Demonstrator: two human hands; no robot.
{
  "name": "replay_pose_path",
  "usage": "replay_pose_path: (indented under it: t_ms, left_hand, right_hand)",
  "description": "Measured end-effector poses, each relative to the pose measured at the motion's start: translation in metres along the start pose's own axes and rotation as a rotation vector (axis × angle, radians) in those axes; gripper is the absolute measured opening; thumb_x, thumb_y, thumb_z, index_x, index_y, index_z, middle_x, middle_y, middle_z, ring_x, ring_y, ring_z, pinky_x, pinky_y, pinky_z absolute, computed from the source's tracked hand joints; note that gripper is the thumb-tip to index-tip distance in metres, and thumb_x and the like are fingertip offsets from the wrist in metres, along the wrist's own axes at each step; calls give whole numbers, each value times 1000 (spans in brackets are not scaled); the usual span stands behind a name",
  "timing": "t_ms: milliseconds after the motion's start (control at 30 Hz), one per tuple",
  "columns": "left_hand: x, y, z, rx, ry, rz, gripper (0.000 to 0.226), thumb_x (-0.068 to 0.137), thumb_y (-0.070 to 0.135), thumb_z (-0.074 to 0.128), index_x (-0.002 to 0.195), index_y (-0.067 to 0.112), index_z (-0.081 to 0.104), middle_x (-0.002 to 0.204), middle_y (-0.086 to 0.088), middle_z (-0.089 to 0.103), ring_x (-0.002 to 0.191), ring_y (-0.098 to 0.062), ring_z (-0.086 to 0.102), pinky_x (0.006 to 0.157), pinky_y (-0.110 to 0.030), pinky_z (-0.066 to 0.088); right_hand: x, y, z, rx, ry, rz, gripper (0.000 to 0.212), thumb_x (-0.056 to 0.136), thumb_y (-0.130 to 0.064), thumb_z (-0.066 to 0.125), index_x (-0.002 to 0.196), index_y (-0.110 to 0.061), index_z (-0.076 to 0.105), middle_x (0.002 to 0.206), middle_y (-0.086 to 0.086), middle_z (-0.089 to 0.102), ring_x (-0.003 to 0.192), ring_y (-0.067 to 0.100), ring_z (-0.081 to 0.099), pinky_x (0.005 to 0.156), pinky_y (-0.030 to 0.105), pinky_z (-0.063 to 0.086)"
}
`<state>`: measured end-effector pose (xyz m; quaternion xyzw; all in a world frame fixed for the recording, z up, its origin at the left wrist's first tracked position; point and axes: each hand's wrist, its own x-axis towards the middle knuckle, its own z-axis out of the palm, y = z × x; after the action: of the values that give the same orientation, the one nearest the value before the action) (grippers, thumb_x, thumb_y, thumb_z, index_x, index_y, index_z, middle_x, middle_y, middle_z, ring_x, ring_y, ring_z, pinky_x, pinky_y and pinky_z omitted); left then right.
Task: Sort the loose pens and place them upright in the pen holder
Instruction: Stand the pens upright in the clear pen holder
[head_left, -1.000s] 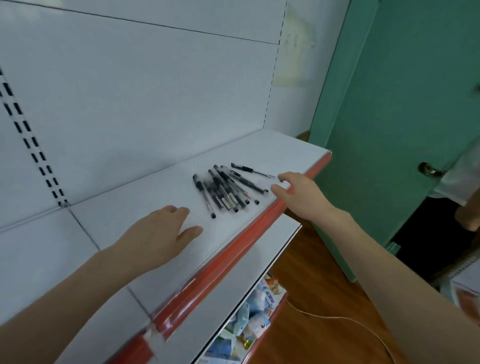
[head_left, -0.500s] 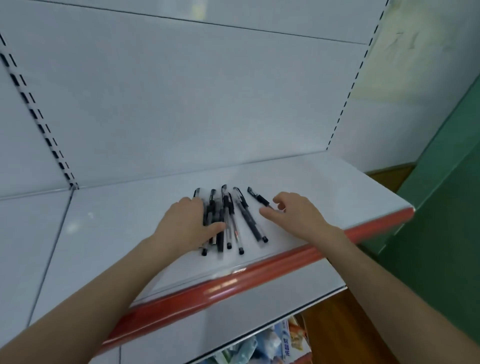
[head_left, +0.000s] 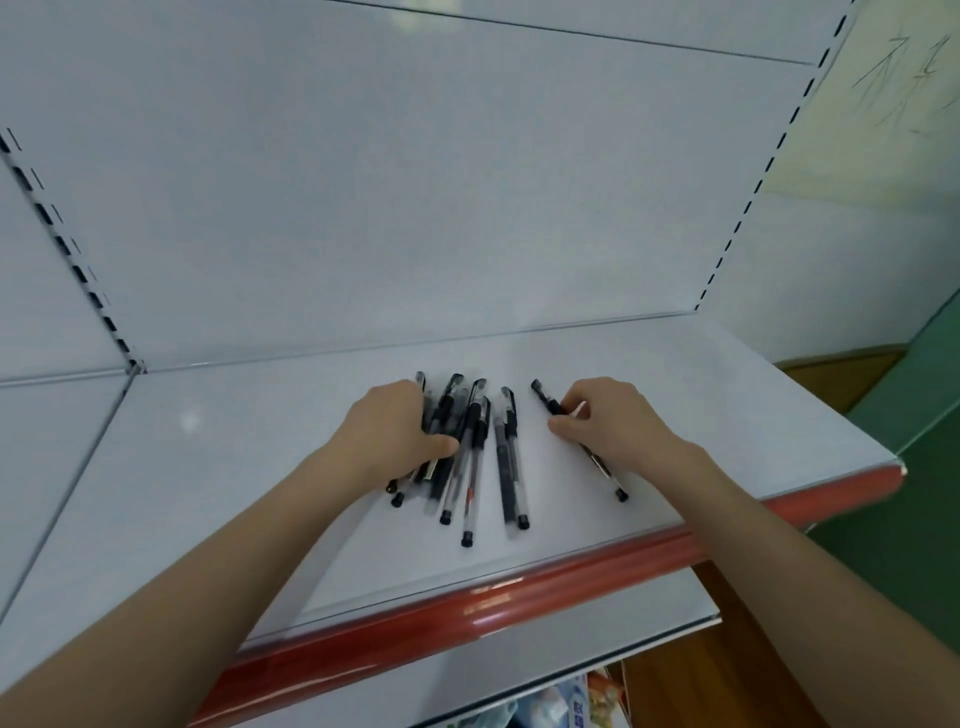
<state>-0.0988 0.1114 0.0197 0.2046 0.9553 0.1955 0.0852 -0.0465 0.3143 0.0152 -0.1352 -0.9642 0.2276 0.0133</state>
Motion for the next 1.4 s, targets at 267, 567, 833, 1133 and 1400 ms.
replay_pose_path:
  t_ms: [267,567,833,1133,1400]
  left_hand:
    - [9,6,6,-92,-30,-73,31,81,29,64,87,13,37,77,-1,40,67,-15,39,53,-21,30]
    - [-2,31,11,-75,-22,-245,36,78,17,60,63,14,27,64,0,33,56,-14,31,49,-23,25]
    - [-23,29,4,-491,122,-326,31,76,15,59,59,11,34,54,-4,28,44,-15,27,45,-20,23]
    - [-98,70,8,-1521,400,-280,15,86,6,52,73,2,56,62,-8,63,64,-17,66,60,-37,60]
    - [-170,45,0,-1416,562,-252,20,88,9,51,96,-7,57,56,-3,66,45,-10,60,40,-17,45]
  right_hand:
    - [14,8,-3,-41,-60,-62,31,84,-20,58,100,6,62,100,23,67,93,36,63,82,44,51]
    - [30,22,-11,-14,-165,-168,17,78,-12,56,64,-6,48,65,9,46,62,19,42,58,27,32]
    - [23,25,-30,405,-82,-253,17,84,-12,57,80,4,61,67,16,61,55,19,54,54,28,45]
    - [-23,-46,-44,1114,-358,-415,13,91,-13,53,84,-12,64,71,-2,70,67,12,66,57,21,51]
    - [-61,-114,-4,1063,-550,-556,9,88,-15,57,89,-10,65,79,1,71,68,9,66,59,19,52]
